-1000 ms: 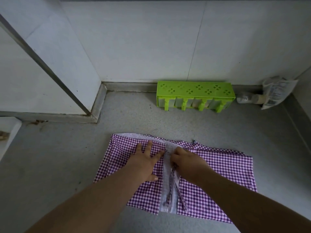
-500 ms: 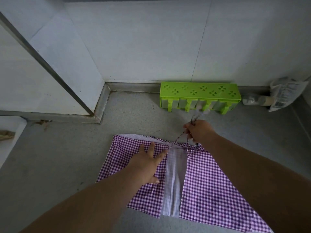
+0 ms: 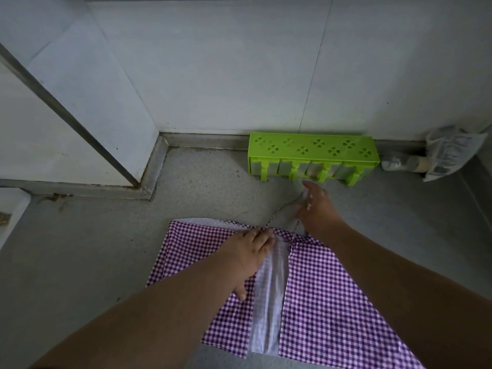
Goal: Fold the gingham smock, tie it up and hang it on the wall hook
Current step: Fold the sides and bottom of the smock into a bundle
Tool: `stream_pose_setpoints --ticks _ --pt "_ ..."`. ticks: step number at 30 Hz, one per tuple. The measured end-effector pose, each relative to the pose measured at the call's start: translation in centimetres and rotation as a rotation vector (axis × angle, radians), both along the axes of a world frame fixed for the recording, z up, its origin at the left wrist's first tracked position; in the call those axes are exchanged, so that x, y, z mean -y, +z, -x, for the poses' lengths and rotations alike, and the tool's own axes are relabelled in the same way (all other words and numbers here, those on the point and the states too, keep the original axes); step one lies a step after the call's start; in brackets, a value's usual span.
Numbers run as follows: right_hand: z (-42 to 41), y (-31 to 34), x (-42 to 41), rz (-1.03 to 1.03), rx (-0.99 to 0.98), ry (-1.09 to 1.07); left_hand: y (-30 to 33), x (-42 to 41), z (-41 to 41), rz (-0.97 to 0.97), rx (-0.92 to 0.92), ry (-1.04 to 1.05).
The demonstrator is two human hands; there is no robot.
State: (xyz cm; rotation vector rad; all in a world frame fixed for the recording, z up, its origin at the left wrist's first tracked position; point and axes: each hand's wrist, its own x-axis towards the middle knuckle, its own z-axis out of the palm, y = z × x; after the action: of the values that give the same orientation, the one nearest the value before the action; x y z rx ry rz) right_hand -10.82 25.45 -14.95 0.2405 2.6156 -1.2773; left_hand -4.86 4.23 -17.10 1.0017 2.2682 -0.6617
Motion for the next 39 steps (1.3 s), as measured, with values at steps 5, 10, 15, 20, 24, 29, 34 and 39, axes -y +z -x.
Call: stream_pose_setpoints --ticks 5,10,15,20,24,29,34,39 --pt "-5.4 0.3 0.1 -0.399 -0.201 0.292 0.2 -0.6 0.5 -0.009 0.035 0.078" --pt "-10.1 -3.1 1.8 -0.599 -0.13 0.597 -0.4 -0.6 0.8 0.02 -0.009 0.053" --pt "-10.3 -4.1 2.0 -0.553 -0.103 0.572 0.0 2.1 -0.5 -0.13 -0.065 0.106" --pt "-10.6 -2.2 1.5 -0.676 -0.168 0.469 1.5 6.2 -2.0 -0.404 -0.124 0.512" --pt "-11.6 -2.3 1.7 -0.689 -0.094 0.526 0.6 9.9 -3.7 -0.473 -0.226 1.007" --pt "-11.6 -2.2 2.4 -0.668 0.026 0.539 0.1 13.8 -6.5 -0.531 -0.275 1.603" --pt "-11.4 -1.9 2.7 -0.6 0.095 0.509 -0.1 16.0 -9.6 -0.609 0.022 1.921" --pt "-11.7 -1.2 2.9 -0.525 0.105 0.521 1.4 15.5 -11.8 -0.538 0.239 1.646"
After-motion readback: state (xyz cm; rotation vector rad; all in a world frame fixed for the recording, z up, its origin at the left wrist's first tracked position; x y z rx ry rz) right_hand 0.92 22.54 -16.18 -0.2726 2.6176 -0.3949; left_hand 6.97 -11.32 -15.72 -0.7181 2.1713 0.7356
